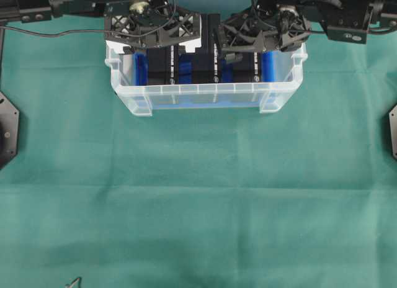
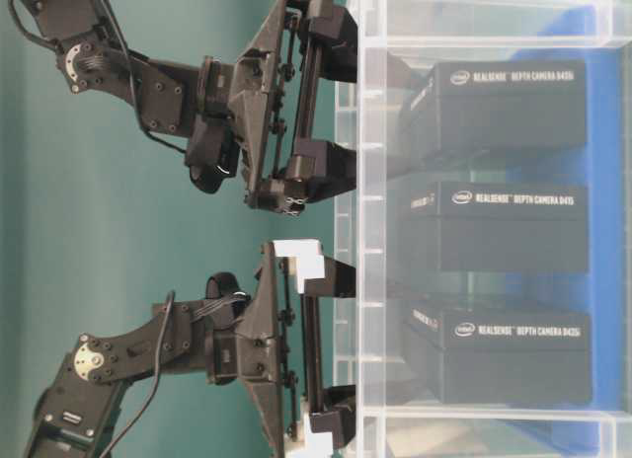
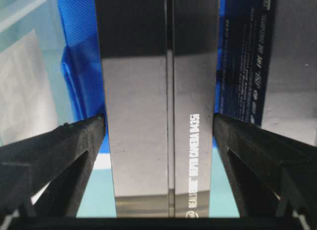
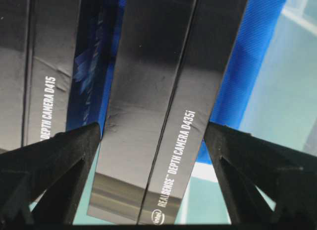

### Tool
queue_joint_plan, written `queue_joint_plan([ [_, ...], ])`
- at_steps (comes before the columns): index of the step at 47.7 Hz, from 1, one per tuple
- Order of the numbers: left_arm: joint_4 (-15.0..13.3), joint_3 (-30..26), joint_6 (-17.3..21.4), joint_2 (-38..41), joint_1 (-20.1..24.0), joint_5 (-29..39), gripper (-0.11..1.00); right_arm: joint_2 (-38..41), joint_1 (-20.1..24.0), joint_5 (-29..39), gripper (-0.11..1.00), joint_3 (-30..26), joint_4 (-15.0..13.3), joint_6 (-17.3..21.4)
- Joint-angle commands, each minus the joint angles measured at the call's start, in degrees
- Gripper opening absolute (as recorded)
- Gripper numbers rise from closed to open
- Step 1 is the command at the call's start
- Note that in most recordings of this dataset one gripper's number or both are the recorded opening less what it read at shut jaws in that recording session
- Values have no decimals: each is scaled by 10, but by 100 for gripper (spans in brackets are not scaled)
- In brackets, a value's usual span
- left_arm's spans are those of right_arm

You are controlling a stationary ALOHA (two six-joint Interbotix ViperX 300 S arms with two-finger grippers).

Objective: Take the box out of the case with both arms.
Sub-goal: 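Close both grippers on the black box pairs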

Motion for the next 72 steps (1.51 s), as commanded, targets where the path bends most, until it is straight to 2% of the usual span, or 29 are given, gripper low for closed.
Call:
queue_joint_plan([
  [1, 1, -4, 2, -6, 2, -2, 89, -4, -2, -2, 97, 3, -2, -1],
  [23, -4, 14, 2, 4, 3, -12, 89, 4, -4, 3, 97, 12, 2, 2],
  [36, -4, 11, 2, 7, 2, -12, 88, 11, -9, 29, 96, 11, 10, 2],
  [39, -4, 11, 2, 7, 2, -12, 85, 11, -11, 37, 96, 11, 11, 2],
  [44, -5, 11, 3, 7, 2, -14, 69, 11, -11, 49, 95, 9, 11, 3],
  [46, -5, 11, 4, 7, 2, -18, 63, 11, -12, 55, 94, 11, 10, 3],
  [50, -11, 11, 3, 7, 1, -31, 63, 11, -13, 66, 87, 9, 9, 8],
  [55, -17, 11, 2, 7, 1, -34, 63, 10, -13, 72, 65, 8, 7, 22],
  [72, -17, 10, -1, 4, 0, -33, 63, 11, -13, 35, 65, -11, 5, 26],
])
